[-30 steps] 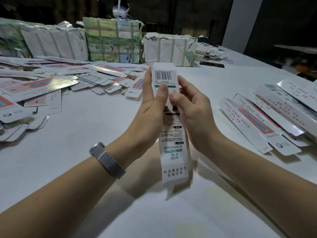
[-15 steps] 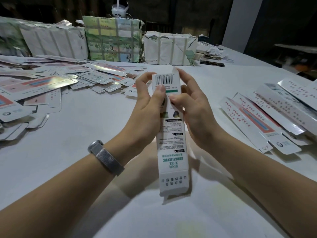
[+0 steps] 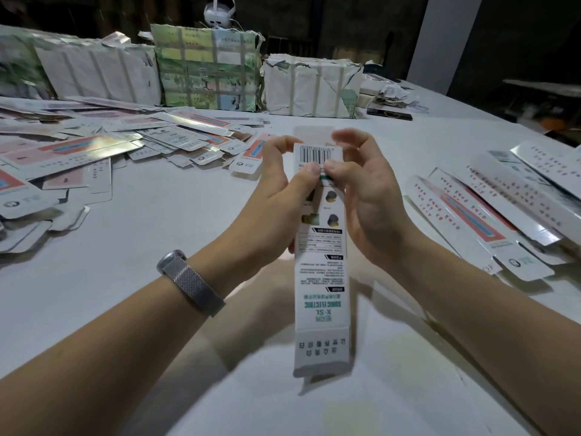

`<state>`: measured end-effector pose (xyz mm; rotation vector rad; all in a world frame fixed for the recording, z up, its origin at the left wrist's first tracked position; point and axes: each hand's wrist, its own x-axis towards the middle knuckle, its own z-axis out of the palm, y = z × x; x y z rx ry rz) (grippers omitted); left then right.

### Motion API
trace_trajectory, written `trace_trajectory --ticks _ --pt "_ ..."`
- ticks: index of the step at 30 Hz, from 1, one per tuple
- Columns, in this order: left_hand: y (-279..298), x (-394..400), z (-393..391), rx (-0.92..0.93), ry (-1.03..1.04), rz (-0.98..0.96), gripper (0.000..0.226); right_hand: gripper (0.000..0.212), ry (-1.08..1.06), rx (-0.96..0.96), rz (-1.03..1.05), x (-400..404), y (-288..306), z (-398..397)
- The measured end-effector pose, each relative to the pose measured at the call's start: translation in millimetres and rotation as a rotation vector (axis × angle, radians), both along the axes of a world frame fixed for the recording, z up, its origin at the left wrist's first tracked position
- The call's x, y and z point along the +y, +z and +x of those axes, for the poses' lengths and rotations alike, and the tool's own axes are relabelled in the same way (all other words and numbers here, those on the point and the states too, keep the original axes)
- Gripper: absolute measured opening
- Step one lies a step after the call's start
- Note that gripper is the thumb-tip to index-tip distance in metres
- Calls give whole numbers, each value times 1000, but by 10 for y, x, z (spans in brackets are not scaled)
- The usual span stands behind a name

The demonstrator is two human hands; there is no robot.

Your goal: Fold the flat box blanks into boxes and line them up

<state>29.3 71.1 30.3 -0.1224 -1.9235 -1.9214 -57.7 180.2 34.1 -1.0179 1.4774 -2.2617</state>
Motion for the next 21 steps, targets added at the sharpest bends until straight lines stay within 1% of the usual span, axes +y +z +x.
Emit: trace_trajectory --ticks 2,3,4,6,8,10,11,13,14,17,21 --pt "8 28 26 -42 25 -29 24 44 23 -45 -52 14 21 -15" --pt "13 36 31 -63 31 -43 32 47 32 -58 -61 21 30 -21" --pt "8 36 28 -79 32 -60 43 47 35 -61 -57 23 35 -23" --pt "-20 2 -5 -76 26 -99 56 35 16 -46 -30 22 43 -21" --pt "-47 -38 -40 -46 29 -113 49 22 -7 -41 -17 21 50 -23" --pt "-45 -47 -48 -33 15 -69 40 6 -34 -49 13 35 63 -37" --pt "-43 -42 -45 -30 0 -46 38 5 -47 -55 31 46 75 -46" --pt "-40 -17 -26 -31 -44 -18 36 16 -53 -71 51 66 83 -65" --pt "-37 -2 -13 -27 -71 -15 36 16 -51 -80 59 74 93 -71" --pt "-24 21 19 -9 -128 -27 38 8 1 -77 97 98 134 -84" --pt "-2 7 43 -12 -164 -13 42 14 22 -38 158 135 147 -111"
